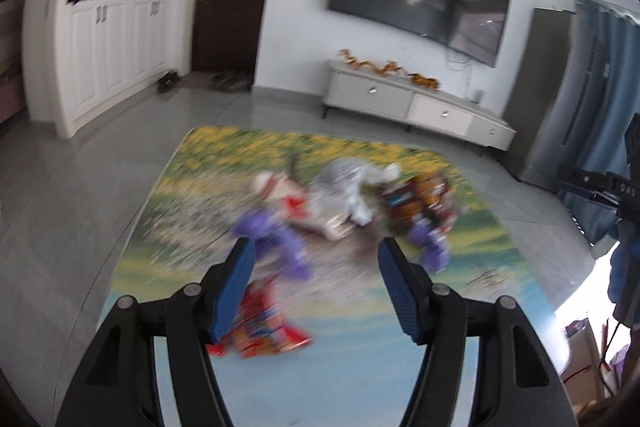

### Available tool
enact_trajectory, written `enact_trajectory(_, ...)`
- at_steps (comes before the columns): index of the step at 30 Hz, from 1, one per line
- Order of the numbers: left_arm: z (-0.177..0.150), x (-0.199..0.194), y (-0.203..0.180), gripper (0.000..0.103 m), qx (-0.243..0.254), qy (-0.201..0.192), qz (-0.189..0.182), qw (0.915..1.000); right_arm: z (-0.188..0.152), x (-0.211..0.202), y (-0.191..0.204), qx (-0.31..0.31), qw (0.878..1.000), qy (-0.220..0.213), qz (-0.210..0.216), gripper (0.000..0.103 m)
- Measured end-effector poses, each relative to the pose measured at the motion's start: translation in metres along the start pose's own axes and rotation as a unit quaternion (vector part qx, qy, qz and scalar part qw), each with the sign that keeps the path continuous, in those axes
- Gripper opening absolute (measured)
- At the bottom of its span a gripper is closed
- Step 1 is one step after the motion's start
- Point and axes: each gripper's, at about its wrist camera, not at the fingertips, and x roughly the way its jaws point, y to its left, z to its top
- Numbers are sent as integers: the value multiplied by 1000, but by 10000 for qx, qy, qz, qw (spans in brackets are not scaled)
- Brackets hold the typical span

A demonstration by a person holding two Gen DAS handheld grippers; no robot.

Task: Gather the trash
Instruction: 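Drop the milk carton into the bin by opening the left tool, then grasp the red snack bag with the left tool while the right tool grasps the purple wrapper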

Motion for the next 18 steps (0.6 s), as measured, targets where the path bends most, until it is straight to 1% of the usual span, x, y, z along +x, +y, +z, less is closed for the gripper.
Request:
enact_trajectory(5, -22, 10, 20, 62, -77, 131, 116, 9998, -9, 43, 23, -220, 9978, 543, 301, 60)
enact_trajectory(9, -29, 26, 26, 62, -67, 294, 60, 9995, -20, 76, 35, -392, 9933, 977, 481, 60)
enact_trajectory(10, -31, 30, 27, 62, -47, 343, 65, 9994, -24, 88, 38, -455, 9911, 1143, 511, 60)
enact_trajectory(13, -34, 40, 26, 62, 6, 477, 110, 9988, -36, 111, 45, -526, 9862, 1448, 614, 60)
enact_trajectory(16, -37, 53, 31, 62, -50, 661, 215, 9976, -45, 130, 49, -609, 9820, 1666, 644, 60)
enact_trajectory(18, -39, 59, 35, 61, -136, 732, 187, 9970, -49, 138, 49, -622, 9805, 1746, 653, 60)
